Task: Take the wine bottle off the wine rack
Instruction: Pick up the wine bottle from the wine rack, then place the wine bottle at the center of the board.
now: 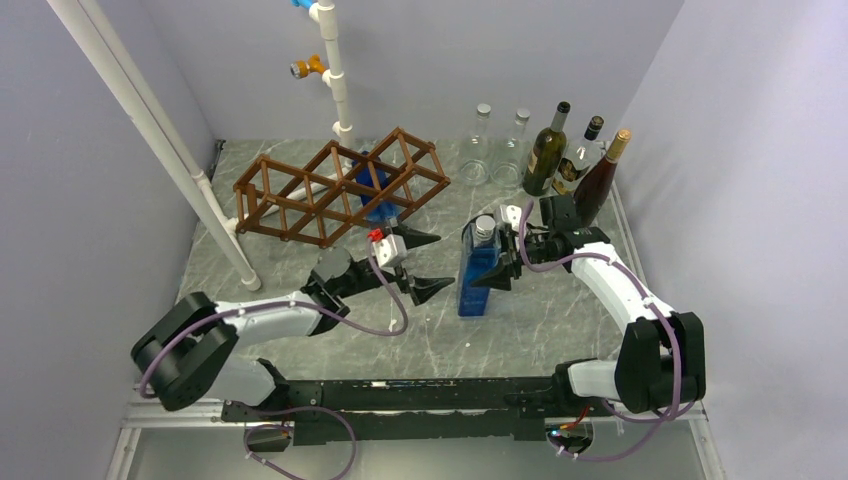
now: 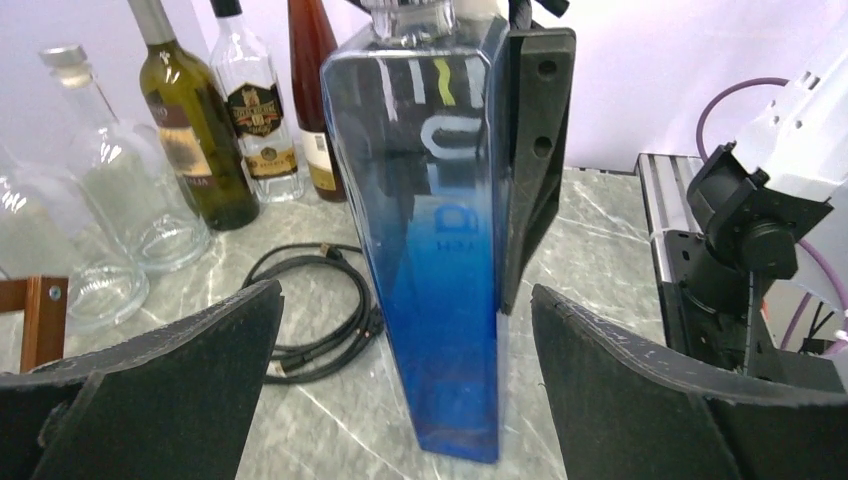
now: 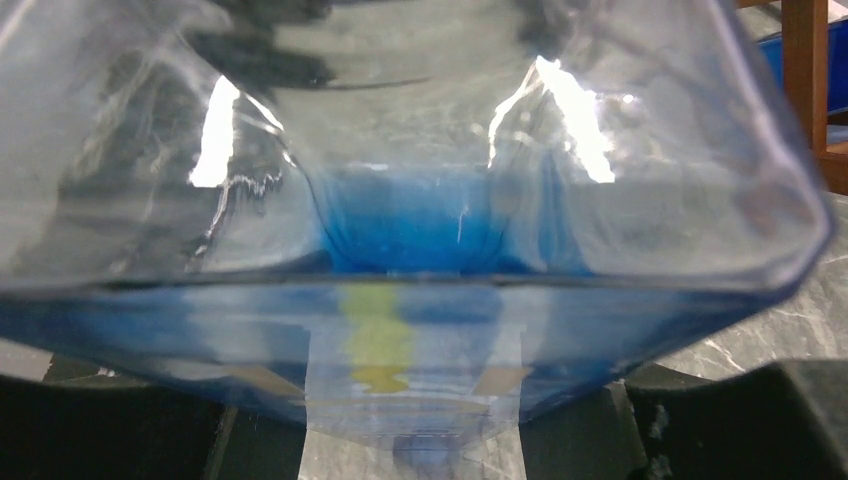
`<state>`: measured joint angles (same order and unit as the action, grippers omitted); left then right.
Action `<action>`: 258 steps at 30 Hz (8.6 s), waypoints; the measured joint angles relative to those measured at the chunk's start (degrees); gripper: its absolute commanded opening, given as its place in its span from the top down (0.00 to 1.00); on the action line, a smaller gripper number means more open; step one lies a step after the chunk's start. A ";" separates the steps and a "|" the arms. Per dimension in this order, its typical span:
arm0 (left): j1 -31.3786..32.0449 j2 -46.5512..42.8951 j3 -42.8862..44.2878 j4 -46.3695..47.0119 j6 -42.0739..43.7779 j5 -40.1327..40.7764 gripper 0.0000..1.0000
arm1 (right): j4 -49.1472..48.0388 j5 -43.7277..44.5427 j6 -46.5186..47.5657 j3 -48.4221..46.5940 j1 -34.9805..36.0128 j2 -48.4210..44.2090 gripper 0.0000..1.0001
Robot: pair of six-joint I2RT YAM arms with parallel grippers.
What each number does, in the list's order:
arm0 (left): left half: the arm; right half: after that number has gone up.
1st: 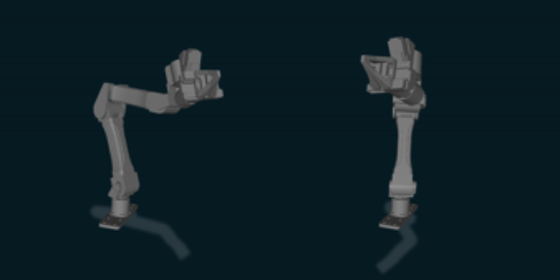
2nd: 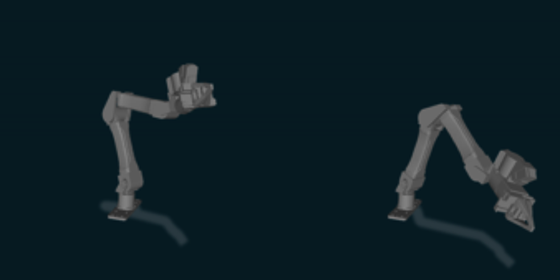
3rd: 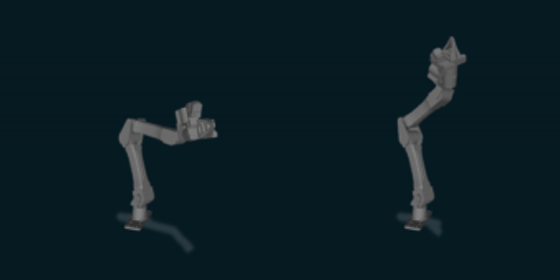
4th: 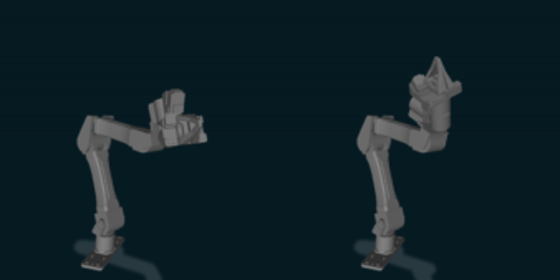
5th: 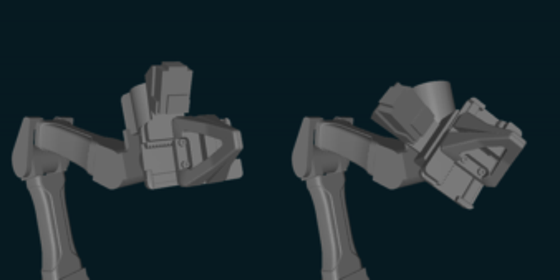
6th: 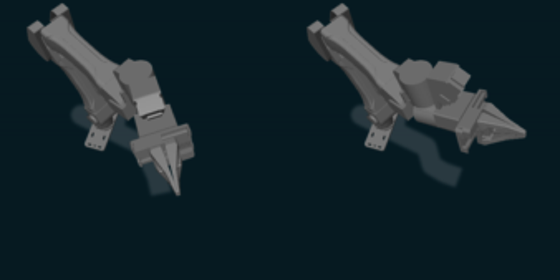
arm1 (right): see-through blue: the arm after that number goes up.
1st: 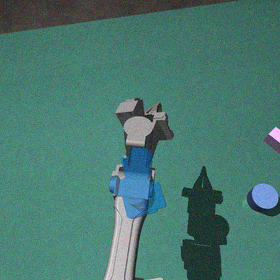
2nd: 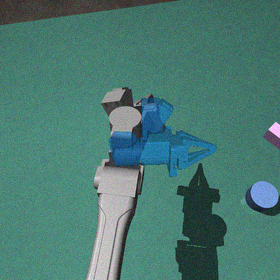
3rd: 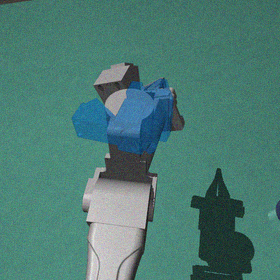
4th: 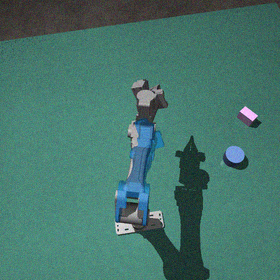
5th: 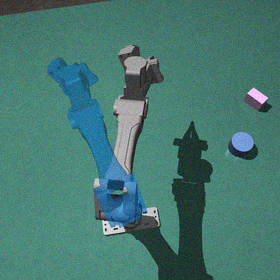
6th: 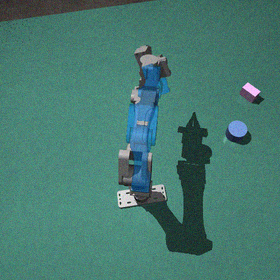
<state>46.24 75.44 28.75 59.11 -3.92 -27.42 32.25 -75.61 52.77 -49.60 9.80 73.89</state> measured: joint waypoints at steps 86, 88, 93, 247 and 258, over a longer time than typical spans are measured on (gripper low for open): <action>2.21 22.40 6.64 23.17 -12.59 -7.08 1.00 | -5.77 -3.41 -0.39 3.78 -0.74 0.00 0.04; 2.21 21.99 6.25 23.04 -12.17 -7.23 1.00 | -5.20 -3.37 0.15 3.69 -1.03 0.00 0.01; 2.21 21.00 5.42 22.69 -11.56 -7.23 1.00 | 2.73 -2.84 4.46 -0.13 -2.01 -0.07 0.01; 2.32 -24.61 -3.17 -38.95 2.84 18.29 0.01 | 1.31 23.74 -19.91 -21.88 -47.50 4.26 0.17; 2.32 -24.61 -3.17 -39.17 2.80 18.53 0.01 | 0.26 23.04 -19.76 -21.99 -47.50 3.10 0.02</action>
<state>48.56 50.83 25.58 19.94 -1.13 -8.88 32.51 -52.58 33.01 -71.59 -37.69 76.99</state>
